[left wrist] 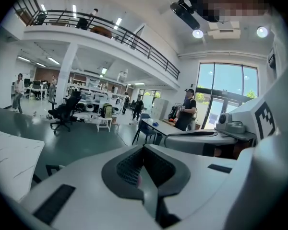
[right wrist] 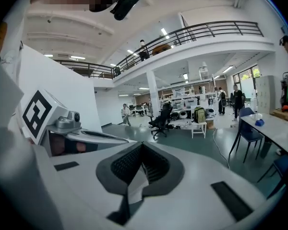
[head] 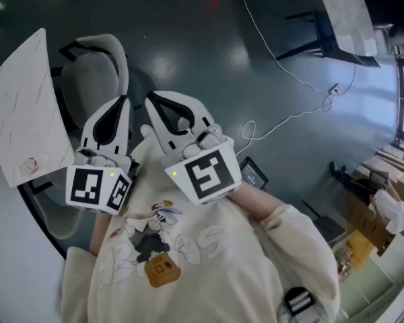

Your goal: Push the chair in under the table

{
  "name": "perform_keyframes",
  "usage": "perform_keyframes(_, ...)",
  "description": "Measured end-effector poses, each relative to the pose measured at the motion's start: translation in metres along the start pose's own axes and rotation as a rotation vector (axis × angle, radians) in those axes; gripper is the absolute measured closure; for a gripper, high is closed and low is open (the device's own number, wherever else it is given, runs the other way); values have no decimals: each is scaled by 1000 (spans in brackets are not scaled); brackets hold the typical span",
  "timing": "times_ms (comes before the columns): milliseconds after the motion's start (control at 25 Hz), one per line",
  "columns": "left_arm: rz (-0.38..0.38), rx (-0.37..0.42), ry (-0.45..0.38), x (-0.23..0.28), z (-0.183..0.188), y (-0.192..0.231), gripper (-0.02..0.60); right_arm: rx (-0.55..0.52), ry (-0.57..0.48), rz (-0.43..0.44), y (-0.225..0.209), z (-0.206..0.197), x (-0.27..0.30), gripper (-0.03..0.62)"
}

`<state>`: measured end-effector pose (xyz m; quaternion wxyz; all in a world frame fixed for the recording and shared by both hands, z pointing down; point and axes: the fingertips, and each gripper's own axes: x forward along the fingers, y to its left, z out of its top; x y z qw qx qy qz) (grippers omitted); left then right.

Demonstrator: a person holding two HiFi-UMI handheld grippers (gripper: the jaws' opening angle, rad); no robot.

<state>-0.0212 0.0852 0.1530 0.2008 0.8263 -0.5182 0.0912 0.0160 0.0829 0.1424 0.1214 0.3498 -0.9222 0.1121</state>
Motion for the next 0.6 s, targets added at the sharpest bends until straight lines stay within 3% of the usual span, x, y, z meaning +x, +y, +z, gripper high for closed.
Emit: perform_keyframes(600, 18, -2, -3, -6, -1, -11, 572, -5, 8, 30, 2, -2, -12, 586)
